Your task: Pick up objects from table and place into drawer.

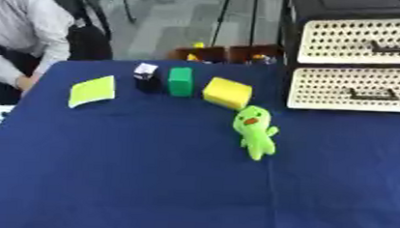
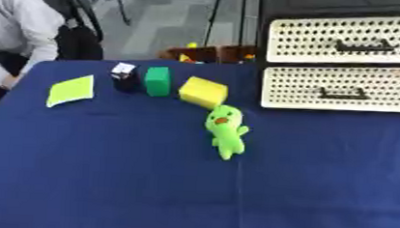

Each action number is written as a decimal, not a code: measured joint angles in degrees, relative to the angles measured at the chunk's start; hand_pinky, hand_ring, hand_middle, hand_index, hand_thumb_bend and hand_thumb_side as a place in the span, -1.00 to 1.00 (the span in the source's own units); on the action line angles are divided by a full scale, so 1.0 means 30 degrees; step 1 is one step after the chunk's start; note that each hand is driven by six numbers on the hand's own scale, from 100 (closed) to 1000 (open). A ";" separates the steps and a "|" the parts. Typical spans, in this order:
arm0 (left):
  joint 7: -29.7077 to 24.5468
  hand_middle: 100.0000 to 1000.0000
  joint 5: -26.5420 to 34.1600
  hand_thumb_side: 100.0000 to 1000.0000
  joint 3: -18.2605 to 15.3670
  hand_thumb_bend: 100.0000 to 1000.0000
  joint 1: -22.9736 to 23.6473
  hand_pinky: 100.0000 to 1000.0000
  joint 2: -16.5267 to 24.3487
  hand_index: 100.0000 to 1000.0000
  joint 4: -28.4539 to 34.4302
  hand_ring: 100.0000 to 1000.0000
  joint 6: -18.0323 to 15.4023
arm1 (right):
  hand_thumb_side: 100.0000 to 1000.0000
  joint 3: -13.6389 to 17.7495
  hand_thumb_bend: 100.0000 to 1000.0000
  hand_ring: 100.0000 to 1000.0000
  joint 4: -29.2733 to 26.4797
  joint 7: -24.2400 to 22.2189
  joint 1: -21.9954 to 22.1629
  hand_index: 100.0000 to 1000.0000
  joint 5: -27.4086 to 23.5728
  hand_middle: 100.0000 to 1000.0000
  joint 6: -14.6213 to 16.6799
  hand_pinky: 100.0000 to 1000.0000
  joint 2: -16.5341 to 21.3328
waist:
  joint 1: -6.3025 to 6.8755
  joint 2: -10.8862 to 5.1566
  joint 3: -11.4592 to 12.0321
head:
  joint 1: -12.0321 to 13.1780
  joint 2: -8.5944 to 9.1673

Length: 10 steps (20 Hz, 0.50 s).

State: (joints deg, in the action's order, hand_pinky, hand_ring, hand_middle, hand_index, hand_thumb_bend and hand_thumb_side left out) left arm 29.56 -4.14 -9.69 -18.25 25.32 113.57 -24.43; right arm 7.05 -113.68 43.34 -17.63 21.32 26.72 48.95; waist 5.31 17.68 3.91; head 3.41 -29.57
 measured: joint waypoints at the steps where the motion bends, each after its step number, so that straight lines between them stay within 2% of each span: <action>1: -0.0006 0.33 0.0000 0.76 0.0006 -0.72 0.0000 0.03 0.0041 0.66 0.0000 0.26 0.0004 | 0.87 -0.0012 -1.00 0.23 0.0000 -0.0036 0.0010 0.60 0.0000 0.35 -0.0112 -0.07 0.0087 | -0.0005 0.0000 -0.0013 | -0.0116 0.0008; 6: -0.0065 0.33 0.0000 0.76 0.0016 -0.72 0.0031 0.03 0.0221 0.66 0.0000 0.27 0.0063 | 0.90 -0.0125 -0.99 0.20 0.0000 -0.0451 0.0011 0.63 -0.0102 0.33 -0.1311 -0.09 0.0733 | -0.0036 0.0000 -0.0050 | -0.0887 0.0015; 10: -0.0079 0.33 -0.0001 0.76 0.0026 -0.72 0.0052 0.04 0.0318 0.66 0.0000 0.27 0.0086 | 0.93 -0.0249 -0.91 0.19 0.0000 -0.1194 0.0005 0.65 -0.0329 0.32 -0.2914 -0.10 0.1516 | -0.0052 -0.0023 -0.0117 | -0.1236 -0.0019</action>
State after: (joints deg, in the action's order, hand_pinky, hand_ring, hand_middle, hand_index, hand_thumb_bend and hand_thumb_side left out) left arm 29.33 -4.14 -9.62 -18.10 26.28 113.57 -24.17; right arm 6.30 -113.68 39.76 -17.61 20.33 17.98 53.50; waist 5.16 17.61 3.56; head -0.30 -29.63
